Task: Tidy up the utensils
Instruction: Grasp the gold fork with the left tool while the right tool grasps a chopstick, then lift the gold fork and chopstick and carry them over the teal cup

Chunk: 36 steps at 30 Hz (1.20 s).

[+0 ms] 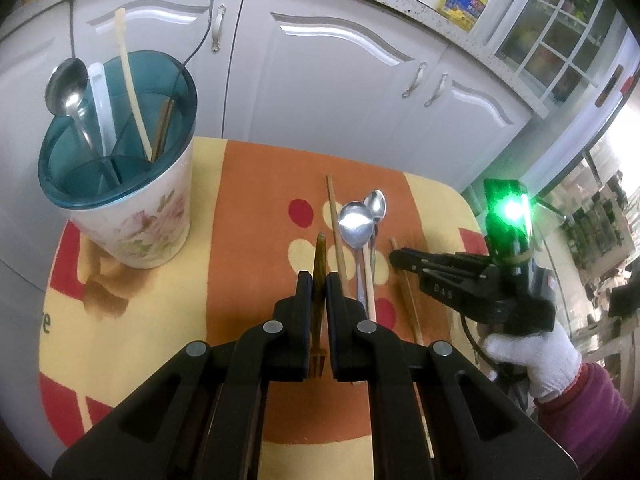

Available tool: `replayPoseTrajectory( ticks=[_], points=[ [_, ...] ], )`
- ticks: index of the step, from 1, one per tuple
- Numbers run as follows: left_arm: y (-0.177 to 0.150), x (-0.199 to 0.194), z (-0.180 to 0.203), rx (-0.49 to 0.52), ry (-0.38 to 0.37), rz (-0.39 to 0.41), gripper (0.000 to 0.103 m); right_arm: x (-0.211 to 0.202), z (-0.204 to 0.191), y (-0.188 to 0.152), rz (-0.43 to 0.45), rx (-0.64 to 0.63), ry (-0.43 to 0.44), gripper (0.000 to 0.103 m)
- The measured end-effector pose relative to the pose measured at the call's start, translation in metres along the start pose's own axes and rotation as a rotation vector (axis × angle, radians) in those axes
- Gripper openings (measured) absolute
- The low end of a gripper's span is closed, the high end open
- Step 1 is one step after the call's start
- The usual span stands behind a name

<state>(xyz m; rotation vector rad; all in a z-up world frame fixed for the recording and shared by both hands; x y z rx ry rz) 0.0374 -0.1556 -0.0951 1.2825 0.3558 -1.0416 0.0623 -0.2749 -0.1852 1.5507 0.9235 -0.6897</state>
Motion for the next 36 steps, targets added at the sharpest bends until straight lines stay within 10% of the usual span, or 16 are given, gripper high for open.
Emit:
replayPoseTrajectory(
  ticks=[17, 36],
  points=[
    [0.022, -0.049, 0.000, 0.002, -0.025, 0.094, 0.005, -0.160, -0.043, 0.018, 0.332, 0.015, 0.190, 0.005],
    [0.060, -0.103, -0.020, 0.017, 0.041, 0.203, 0.005, -0.236, -0.125, 0.088, 0.504, -0.183, 0.225, 0.005]
  ],
)
Point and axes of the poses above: each gripper's, at about its wrist camera, not at the fingertips, and x roughly the way its jaws point, z to its right, y to its top, the point moved 10 cm from there along x, roughly the way its jaws point, and after that the axes turned 5 degrees about z, right-handed, at the moved point
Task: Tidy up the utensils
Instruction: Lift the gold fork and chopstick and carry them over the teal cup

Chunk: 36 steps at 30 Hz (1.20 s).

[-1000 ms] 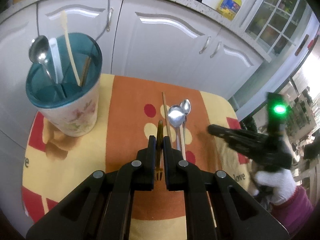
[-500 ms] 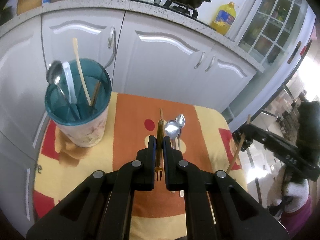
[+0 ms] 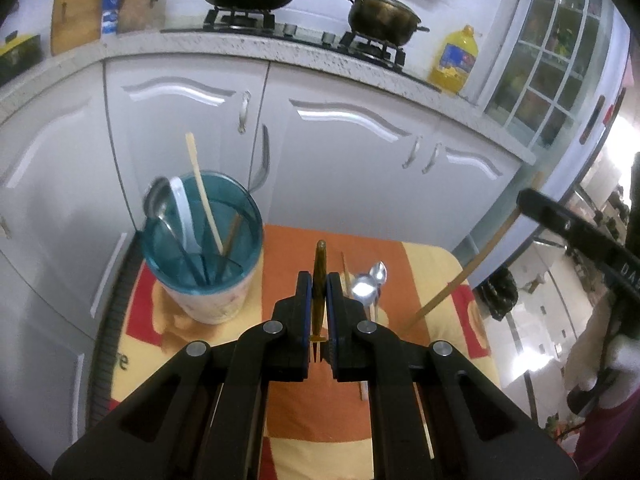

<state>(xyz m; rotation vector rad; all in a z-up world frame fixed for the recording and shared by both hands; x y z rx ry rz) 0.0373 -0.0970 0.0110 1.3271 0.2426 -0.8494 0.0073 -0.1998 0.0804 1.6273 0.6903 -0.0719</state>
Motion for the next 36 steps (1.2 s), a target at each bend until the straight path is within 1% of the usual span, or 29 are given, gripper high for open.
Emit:
replayPoseTrajectory(
  ticks=[7, 11, 16, 19, 26, 29, 36],
  points=[
    [0.032, -0.018, -0.026, -0.036, 0.015, 0.053, 0.006, 0.014, -0.031, 0.042, 0.039, -0.043, 0.040, 0.005],
    [0.058, -0.029, -0.047, -0.046, 0.050, 0.096, 0.005, 0.021, -0.049, 0.067, 0.065, -0.062, 0.067, 0.005],
    [0.084, -0.027, -0.076, -0.073, 0.101, 0.121, 0.005, 0.035, -0.070, 0.094, 0.102, -0.073, 0.100, 0.005],
    [0.091, -0.019, -0.088, -0.079, 0.124, 0.118, 0.005, 0.049, -0.079, 0.105, 0.113, -0.086, 0.098, 0.005],
    [0.089, 0.010, -0.111, -0.071, 0.186, 0.092, 0.005, 0.094, -0.081, 0.105, 0.099, -0.080, 0.088, 0.005],
    [0.084, 0.022, -0.120, -0.082, 0.194, 0.071, 0.005, 0.115, -0.079, 0.100, 0.084, -0.084, 0.076, 0.005],
    [0.067, 0.051, -0.134, -0.093, 0.217, 0.013, 0.005, 0.162, -0.066, 0.071, -0.006, -0.040, 0.089, 0.005]
  ],
)
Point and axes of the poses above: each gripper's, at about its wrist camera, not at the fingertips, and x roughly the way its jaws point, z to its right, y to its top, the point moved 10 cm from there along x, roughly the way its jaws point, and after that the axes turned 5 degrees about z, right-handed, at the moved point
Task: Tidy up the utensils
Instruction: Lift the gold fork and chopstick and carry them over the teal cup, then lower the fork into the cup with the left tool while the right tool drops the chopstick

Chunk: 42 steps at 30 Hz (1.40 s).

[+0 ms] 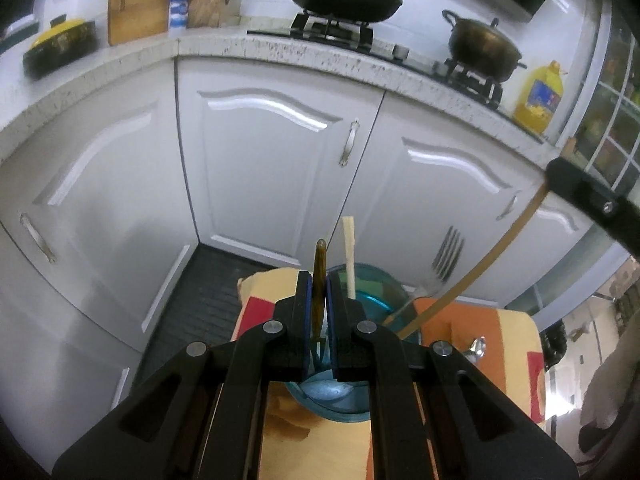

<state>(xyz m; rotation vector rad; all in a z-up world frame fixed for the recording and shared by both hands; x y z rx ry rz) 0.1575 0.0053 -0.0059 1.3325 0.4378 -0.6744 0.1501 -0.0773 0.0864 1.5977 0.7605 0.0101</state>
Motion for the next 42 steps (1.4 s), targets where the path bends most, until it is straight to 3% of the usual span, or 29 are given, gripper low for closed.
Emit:
replayPoseTrajectory(
  ticks=[8, 14, 25, 42],
  points=[
    [-0.022, 0.027, 0.006, 0.017, 0.012, -0.059, 0.005, 0.041, 0.020, -0.050, -0.127, 0.078, 0.018, 0.005],
    [-0.027, 0.026, 0.006, -0.006, 0.006, -0.071, 0.005, 0.041, 0.033, -0.057, -0.148, 0.138, 0.024, 0.005],
    [-0.024, -0.001, 0.015, -0.027, -0.016, -0.035, 0.032, 0.014, 0.045, -0.069, -0.143, 0.186, 0.009, 0.021],
    [-0.040, -0.039, 0.050, 0.029, -0.002, 0.022, 0.043, -0.035, 0.034, -0.090, -0.131, 0.136, -0.062, 0.031]
  ],
)
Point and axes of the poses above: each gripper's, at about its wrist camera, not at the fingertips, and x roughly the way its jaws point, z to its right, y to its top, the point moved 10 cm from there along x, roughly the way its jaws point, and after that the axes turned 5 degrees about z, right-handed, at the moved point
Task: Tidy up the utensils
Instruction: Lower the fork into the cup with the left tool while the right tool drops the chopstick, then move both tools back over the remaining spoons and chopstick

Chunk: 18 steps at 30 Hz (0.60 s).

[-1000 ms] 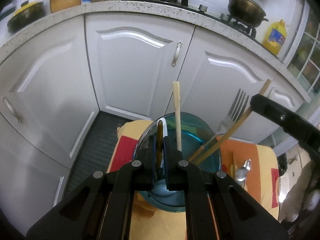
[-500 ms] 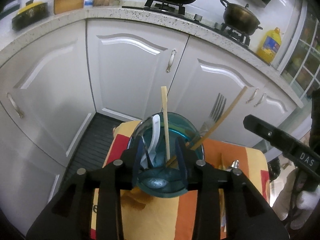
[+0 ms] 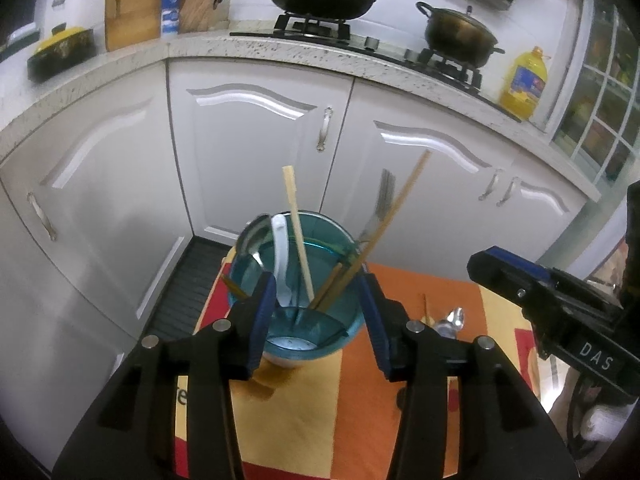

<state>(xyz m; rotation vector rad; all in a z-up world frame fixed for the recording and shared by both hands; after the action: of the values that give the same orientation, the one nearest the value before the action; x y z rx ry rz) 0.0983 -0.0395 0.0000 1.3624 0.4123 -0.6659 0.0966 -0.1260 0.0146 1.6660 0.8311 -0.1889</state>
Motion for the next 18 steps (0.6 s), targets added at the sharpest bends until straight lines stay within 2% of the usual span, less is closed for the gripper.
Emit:
replayPoseTrajectory(
  ticks=[8, 10, 18],
  points=[
    [-0.009, -0.013, 0.031, 0.040, -0.023, 0.015, 0.050, -0.033, 0.013, -0.008, 0.024, 0.007, -0.040, 0.035],
    [-0.011, -0.015, 0.040, 0.054, -0.032, 0.017, 0.054, -0.042, 0.018, -0.011, 0.030, 0.017, -0.049, 0.035],
    [-0.018, -0.026, 0.070, 0.108, -0.050, 0.040, 0.056, -0.073, 0.036, -0.023, 0.049, 0.031, -0.102, 0.036]
  ],
)
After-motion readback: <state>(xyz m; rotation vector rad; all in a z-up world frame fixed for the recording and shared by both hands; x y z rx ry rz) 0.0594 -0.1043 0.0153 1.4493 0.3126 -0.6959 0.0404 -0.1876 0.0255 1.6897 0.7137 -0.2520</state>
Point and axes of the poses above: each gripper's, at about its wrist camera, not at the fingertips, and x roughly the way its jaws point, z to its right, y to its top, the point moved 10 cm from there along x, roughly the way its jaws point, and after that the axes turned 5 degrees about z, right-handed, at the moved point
